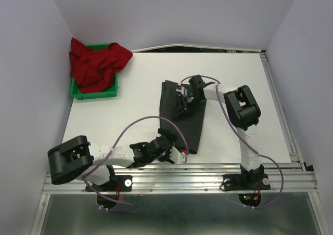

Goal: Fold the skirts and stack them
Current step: Fold the skirt

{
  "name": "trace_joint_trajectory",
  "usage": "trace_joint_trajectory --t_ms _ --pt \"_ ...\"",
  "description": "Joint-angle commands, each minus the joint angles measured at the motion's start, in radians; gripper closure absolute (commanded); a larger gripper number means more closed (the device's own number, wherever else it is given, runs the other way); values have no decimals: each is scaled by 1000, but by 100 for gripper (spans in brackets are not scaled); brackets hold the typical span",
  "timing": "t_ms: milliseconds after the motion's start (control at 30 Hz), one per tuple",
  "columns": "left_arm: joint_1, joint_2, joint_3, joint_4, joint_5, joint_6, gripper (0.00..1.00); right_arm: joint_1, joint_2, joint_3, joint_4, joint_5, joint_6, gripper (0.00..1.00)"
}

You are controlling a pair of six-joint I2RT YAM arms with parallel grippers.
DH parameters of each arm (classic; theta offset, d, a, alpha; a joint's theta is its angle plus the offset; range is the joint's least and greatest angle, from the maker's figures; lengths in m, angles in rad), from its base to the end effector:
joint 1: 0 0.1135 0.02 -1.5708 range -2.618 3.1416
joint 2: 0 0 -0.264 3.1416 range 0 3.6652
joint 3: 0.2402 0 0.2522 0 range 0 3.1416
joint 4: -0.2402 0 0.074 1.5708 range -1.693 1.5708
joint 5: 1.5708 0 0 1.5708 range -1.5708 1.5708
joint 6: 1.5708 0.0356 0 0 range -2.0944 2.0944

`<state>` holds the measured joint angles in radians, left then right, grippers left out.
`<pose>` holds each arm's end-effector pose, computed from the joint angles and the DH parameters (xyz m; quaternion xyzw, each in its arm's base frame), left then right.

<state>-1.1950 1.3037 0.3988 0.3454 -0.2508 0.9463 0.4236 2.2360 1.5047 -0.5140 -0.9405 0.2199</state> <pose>0.0966 -0.2207 0.1550 0.7326 0.4694 0.0490 0.4904 0.3854 0.2053 0.1123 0.1625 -0.8677 -0.4698 0.0044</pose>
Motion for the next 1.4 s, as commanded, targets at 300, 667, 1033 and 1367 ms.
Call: trace_joint_trajectory --t_ms 300,667,1033,1367 --pt "-114 147 61 115 -85 -106 3 -13 60 -103 100 224 -25 53" --pt "-114 147 127 -41 -99 -184 51 -13 50 -118 97 209 -43 53" --pt "-114 140 213 -240 13 -244 97 -13 -85 -49 68 91 -54 46" --pt "-106 128 320 -428 96 -221 100 90 -81 -92 39 19 -74 53"
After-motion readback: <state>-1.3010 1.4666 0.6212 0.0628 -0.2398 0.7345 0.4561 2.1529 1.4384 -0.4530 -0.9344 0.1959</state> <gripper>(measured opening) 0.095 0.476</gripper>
